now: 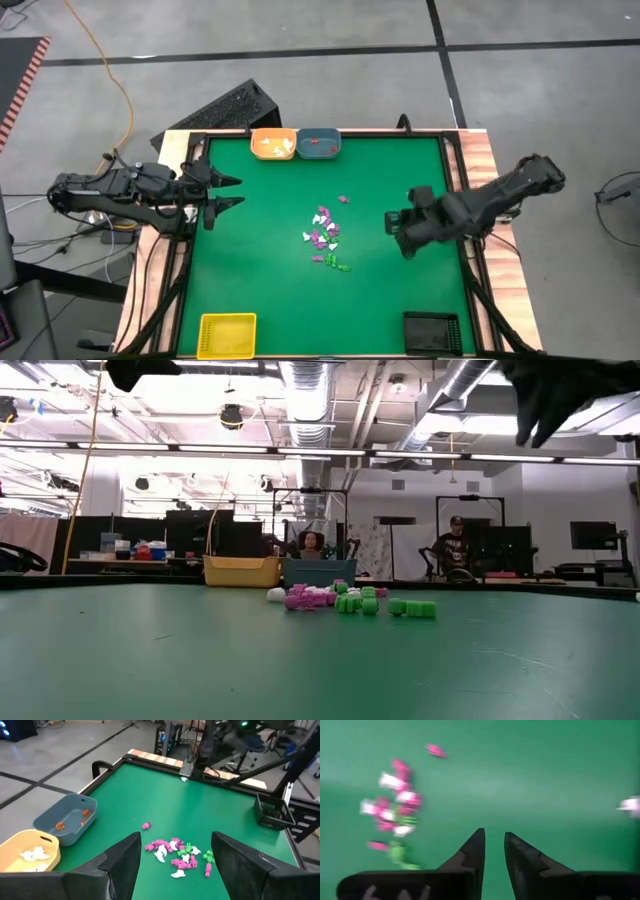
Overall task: Sort Halloween decoration
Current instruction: Put the white ghost into the orange bin
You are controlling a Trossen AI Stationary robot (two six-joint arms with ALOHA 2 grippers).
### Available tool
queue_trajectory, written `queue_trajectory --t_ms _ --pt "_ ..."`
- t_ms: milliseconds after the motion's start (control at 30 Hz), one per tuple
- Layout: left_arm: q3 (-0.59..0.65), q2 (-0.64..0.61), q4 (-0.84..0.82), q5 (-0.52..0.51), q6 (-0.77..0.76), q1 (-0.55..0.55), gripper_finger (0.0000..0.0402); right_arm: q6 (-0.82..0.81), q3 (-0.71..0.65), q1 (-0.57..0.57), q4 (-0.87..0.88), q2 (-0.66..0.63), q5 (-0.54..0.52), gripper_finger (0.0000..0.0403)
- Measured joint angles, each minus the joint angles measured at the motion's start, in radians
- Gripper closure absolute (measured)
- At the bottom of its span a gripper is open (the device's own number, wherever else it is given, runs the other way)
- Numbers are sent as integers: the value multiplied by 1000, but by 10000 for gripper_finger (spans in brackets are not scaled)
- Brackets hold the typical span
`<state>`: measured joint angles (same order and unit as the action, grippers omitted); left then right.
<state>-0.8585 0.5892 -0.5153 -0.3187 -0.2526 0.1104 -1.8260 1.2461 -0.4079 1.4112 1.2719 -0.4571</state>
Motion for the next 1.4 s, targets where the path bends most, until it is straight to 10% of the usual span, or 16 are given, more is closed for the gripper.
queue_trajectory --t_ms 300,667,1400 --pt "0 0 2 -52 -24 0 170 417 56 291 159 168 262 386" --pt "0 0 2 -140 -54 0 170 1057 49 469 158 496 274 402" --pt "0 55 -5 -248 -73 0 170 1048 -435 657 161 342 381 403"
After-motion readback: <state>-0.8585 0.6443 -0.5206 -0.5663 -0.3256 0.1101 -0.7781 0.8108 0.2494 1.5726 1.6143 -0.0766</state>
